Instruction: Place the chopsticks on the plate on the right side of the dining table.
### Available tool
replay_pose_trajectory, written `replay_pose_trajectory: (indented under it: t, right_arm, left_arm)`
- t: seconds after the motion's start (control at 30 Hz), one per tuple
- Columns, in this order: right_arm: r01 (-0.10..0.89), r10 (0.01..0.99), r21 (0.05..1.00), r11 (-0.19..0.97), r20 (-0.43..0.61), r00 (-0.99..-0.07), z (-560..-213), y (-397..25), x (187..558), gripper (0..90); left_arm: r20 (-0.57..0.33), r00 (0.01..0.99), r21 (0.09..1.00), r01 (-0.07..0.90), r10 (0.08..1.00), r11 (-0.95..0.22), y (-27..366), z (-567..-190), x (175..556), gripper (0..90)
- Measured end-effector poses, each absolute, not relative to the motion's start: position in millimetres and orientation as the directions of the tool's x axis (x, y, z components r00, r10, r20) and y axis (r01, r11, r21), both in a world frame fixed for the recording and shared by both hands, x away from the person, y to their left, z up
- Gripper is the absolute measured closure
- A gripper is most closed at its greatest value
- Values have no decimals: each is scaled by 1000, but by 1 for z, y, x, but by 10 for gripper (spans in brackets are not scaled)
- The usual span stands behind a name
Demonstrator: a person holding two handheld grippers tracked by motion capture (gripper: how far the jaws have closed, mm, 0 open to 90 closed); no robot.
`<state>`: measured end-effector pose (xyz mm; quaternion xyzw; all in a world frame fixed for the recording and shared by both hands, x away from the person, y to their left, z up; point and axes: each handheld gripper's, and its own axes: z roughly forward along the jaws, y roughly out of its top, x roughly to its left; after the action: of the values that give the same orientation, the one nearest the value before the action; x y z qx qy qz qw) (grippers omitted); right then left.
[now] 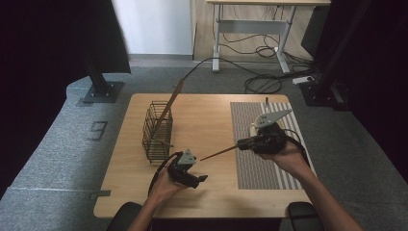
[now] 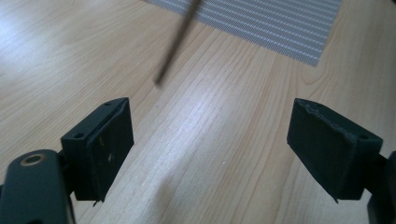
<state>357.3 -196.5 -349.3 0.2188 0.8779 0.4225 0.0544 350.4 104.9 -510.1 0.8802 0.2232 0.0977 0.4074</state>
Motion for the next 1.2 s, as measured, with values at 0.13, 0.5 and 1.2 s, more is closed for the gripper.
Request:
replay_pose_trajectory:
  t: [0.13,0.5,1.2]
  right_arm:
    - [341,417,762,550,103,-903,-355,-195,354,823]
    - [343,355,744,574,152,-923,-374,-174,351,823]
    - [352,327,746,565,189,-926,-380,-169,353,798]
  left_arm:
    - [-21,894,770,300,447,-563,104,-509,349,170]
    - [9,939,795,201,343,-572,95,-506,338,437]
    - [86,966,820,71,245,-568,96,-503,330,844]
